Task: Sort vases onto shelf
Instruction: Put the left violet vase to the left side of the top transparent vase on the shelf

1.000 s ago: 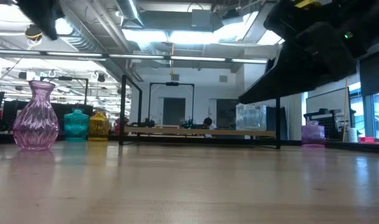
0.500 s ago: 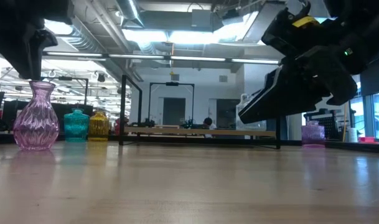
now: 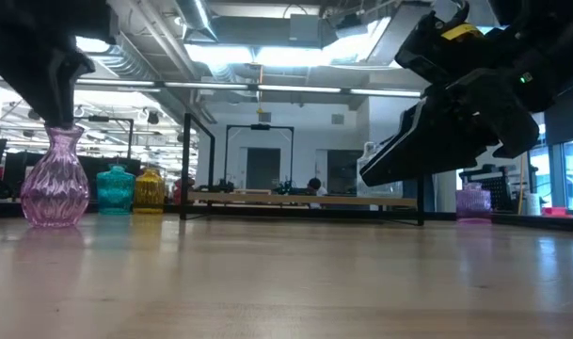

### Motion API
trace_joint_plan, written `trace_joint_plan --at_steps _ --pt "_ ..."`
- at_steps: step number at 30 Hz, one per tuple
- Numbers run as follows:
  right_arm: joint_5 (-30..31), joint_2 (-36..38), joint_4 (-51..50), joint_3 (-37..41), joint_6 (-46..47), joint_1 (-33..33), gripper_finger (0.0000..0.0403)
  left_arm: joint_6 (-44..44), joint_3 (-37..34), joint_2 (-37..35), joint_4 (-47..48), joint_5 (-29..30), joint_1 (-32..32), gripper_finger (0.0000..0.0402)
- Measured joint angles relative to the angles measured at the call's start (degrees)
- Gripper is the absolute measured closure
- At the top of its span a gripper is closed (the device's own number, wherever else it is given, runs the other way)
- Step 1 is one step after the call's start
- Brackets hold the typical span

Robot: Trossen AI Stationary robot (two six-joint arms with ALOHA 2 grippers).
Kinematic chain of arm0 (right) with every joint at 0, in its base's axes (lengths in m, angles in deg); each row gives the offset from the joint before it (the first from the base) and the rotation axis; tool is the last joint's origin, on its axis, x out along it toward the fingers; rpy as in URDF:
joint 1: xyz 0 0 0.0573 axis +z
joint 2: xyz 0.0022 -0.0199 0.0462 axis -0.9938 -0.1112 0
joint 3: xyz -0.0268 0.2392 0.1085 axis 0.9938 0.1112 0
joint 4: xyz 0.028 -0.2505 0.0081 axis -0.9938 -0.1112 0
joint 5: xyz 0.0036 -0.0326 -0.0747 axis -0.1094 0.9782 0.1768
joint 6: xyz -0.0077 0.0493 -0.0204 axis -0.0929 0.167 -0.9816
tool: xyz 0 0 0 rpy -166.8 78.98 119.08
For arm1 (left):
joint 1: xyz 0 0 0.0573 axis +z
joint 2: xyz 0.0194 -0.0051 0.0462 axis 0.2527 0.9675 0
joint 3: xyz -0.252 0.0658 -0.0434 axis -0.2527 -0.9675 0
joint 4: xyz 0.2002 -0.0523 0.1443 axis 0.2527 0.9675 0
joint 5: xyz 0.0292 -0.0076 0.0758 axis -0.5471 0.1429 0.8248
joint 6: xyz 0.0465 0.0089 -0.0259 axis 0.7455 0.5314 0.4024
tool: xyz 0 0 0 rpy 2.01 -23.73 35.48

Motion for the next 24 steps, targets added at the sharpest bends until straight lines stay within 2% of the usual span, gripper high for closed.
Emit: trace_joint_plan --at_steps 4,9,13,18,24 --pt "0.0 0.0 0.0 0.0 0.0 0.0 0.0187 0.6 -2.4 0.0 -1.9 -2.4 0.4 0.0289" --pt "0.0 0.0 0.0 0.0 0.0 0.0 0.0187 0.8 -3.6 -0.1 -4.1 -1.8 1.3 0.0293" --pt "0.0 0.0 0.0 0.0 0.0 0.0 0.0187 0.8 -3.6 -0.1 -4.2 -1.8 2.2 0.0321" --pt "0.0 0.0 0.0 0.0 -0.1 0.0 0.0187 2.3 -3.5 0.0 -4.3 -2.4 2.7 0.0379" --pt "0.0 0.0 0.0 0.0 -0.2 0.0 0.0187 5.1 0.2 0.1 -5.3 -2.8 2.9 0.0382"
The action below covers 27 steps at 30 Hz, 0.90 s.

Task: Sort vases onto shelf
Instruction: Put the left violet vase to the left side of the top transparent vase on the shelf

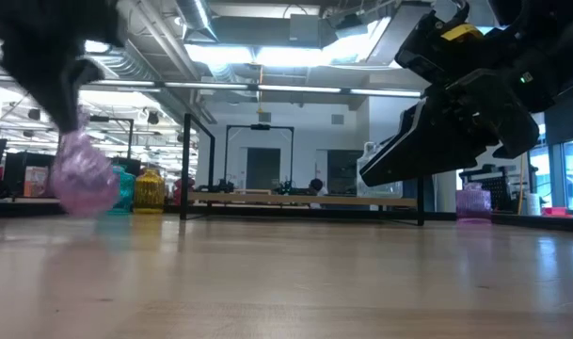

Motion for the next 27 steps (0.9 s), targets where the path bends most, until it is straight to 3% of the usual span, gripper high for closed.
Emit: trace_joint_plan --at_steps 8,20,27 --pt "0.0 0.0 0.0 0.0 0.0 0.0 0.0187 7.7 11.7 4.9 0.6 2.6 2.2 0.0383" --pt "0.0 0.0 0.0 0.0 0.0 0.0 0.0187 25.0 39.2 31.9 8.8 -1.9 10.4 0.0377" --pt "0.0 0.0 -1.4 0.0 0.0 0.0 0.0187 28.5 50.4 43.9 11.9 -5.0 13.5 0.0375"
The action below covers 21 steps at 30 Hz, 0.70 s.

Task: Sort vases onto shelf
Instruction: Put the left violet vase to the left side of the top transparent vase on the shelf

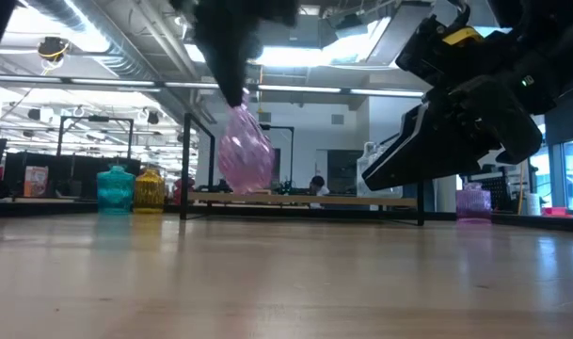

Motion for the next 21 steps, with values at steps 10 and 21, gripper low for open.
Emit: trace_joint_plan --at_steps 10,21 --pt "0.0 0.0 0.0 0.0 0.0 0.0 0.0187 0.0 2.8 6.5 -0.4 -0.2 0.3 0.0373" --pt "0.0 0.0 0.0 0.0 0.0 0.0 0.0187 0.0 2.5 6.6 -5.3 -0.1 0.0 0.0334"
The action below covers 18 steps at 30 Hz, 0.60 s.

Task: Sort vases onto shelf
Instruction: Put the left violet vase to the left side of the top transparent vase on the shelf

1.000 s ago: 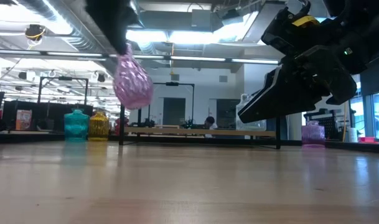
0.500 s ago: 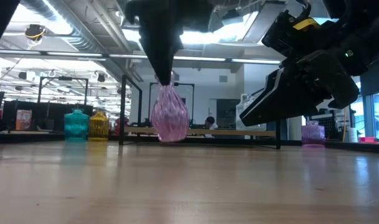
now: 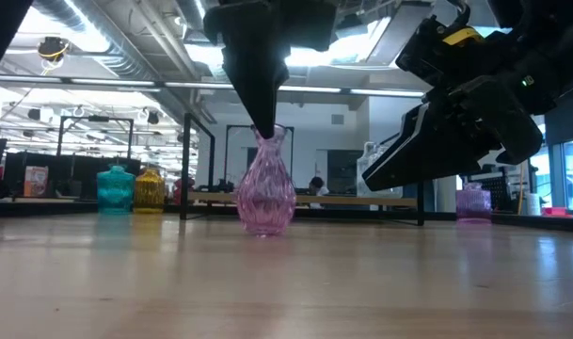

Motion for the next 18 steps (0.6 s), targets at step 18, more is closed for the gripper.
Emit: trace_joint_plan --at_steps 18 --pt "0.0 0.0 -0.5 0.0 0.0 0.0 0.0187 0.2 -0.1 -4.0 0.9 1.0 -0.7 0.0309"
